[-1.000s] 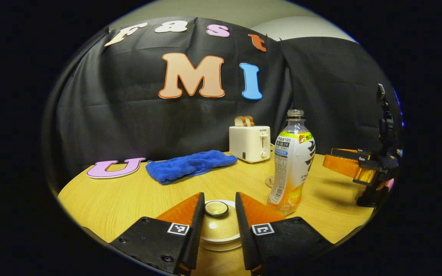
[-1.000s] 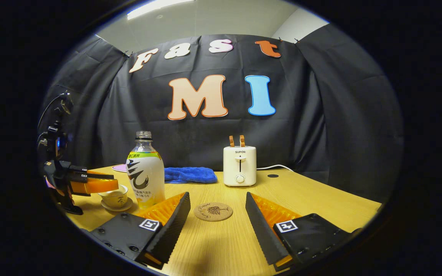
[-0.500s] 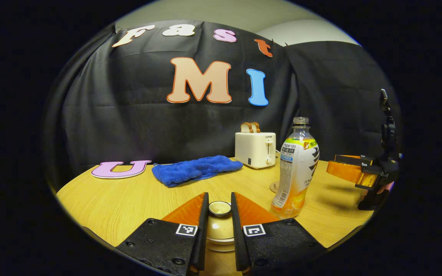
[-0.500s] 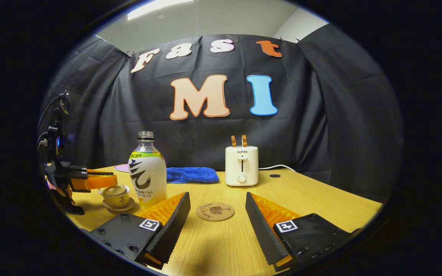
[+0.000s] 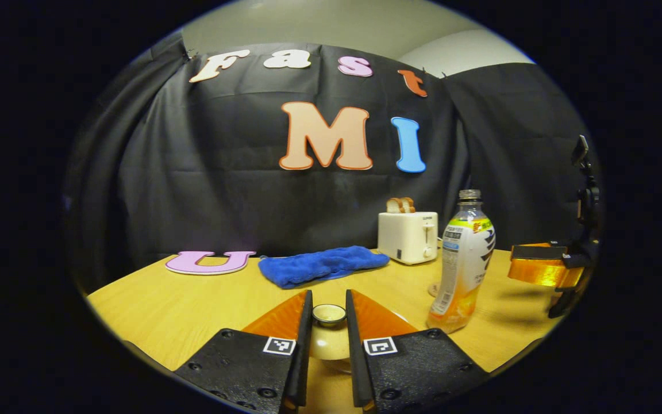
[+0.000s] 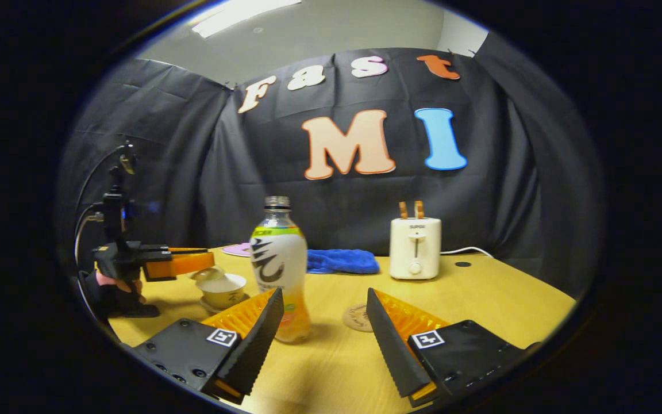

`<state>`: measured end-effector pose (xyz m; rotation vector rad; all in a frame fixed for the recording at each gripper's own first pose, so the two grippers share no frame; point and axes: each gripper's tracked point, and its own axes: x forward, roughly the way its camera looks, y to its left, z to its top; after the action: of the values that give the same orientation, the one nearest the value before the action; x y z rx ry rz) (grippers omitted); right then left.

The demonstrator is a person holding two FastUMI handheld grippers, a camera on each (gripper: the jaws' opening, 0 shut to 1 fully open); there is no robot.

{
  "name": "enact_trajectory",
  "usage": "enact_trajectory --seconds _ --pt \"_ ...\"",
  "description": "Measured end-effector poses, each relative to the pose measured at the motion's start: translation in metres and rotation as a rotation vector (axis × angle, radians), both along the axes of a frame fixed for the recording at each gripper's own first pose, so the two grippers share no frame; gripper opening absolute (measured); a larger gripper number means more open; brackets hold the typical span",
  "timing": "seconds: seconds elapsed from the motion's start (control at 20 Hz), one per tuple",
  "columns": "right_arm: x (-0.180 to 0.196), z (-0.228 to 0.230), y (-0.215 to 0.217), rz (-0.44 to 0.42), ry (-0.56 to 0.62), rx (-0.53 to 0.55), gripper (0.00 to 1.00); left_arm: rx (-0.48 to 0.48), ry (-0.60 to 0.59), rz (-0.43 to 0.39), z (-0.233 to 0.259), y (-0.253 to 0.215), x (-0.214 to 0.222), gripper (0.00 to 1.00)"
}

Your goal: Open the teacup lid with one hand, grasp the water bottle and pour water into the teacup with the other hand; after pouring, place the water bottle on the coaster and then close the teacup lid.

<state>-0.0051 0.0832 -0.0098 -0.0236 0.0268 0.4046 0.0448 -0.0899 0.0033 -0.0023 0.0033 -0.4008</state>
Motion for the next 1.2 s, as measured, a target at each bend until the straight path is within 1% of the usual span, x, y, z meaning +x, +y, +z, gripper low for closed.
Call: enact_trajectory --seconds 0.05,0.1,0.15,0.2,0.35,0.4,0.45,0.55,0.6,0.7,0.85,0.9,1.0,1.05,1.1,1.2 --pt "-0.001 0.000 0.006 0.021 0.002 0.001 1.00 0.000 -0.005 0.029 0.002 0.010 0.000 0.30" --pt "0.000 -0.001 0.010 0.037 0.005 0.001 0.87 0.001 -0.003 0.059 0.001 0.020 -0.001 0.28" --pt "0.001 -0.002 0.015 0.041 0.010 0.000 0.87 0.003 -0.003 0.090 0.001 0.031 -0.001 0.29" --pt "0.003 -0.004 0.019 0.042 0.016 -0.003 0.93 0.003 -0.004 0.121 0.000 0.043 -0.002 0.28" --pt "0.011 -0.008 0.036 0.047 0.034 -0.012 0.93 0.006 -0.004 0.188 0.001 0.072 -0.006 0.28" --pt "0.014 -0.011 0.041 0.050 0.045 -0.018 0.90 0.006 -0.005 0.203 0.001 0.079 -0.007 0.29" --pt "0.018 -0.013 0.045 0.045 0.060 -0.026 0.93 0.007 -0.004 0.214 0.001 0.085 -0.008 0.28" --pt "0.025 -0.019 0.049 0.027 0.086 -0.043 0.93 0.007 -0.005 0.233 0.001 0.094 -0.009 0.28" --pt "0.029 -0.022 0.050 0.013 0.098 -0.047 0.89 0.007 -0.005 0.244 0.001 0.098 -0.010 0.28" --pt "0.037 -0.026 0.052 -0.012 0.120 -0.058 0.93 0.008 -0.005 0.262 0.000 0.104 -0.012 0.28" --pt "0.047 -0.033 0.057 -0.040 0.155 -0.081 0.93 0.008 -0.004 0.265 0.000 0.104 -0.011 0.28" --pt "0.050 -0.034 0.059 -0.046 0.164 -0.086 0.87 0.009 -0.002 0.264 -0.001 0.104 -0.011 0.28" --pt "0.055 -0.038 0.064 -0.053 0.178 -0.092 0.87 0.008 -0.003 0.264 -0.001 0.104 -0.012 0.28" --pt "0.056 -0.039 0.067 -0.054 0.182 -0.097 0.99 0.008 -0.002 0.264 -0.002 0.104 -0.012 0.28" --pt "0.060 -0.042 0.069 -0.059 0.185 -0.107 0.97 0.007 -0.004 0.266 -0.001 0.105 -0.012 0.28" --pt "0.062 -0.044 0.070 -0.077 0.187 -0.125 0.79 0.007 -0.003 0.269 -0.001 0.105 -0.012 0.28"
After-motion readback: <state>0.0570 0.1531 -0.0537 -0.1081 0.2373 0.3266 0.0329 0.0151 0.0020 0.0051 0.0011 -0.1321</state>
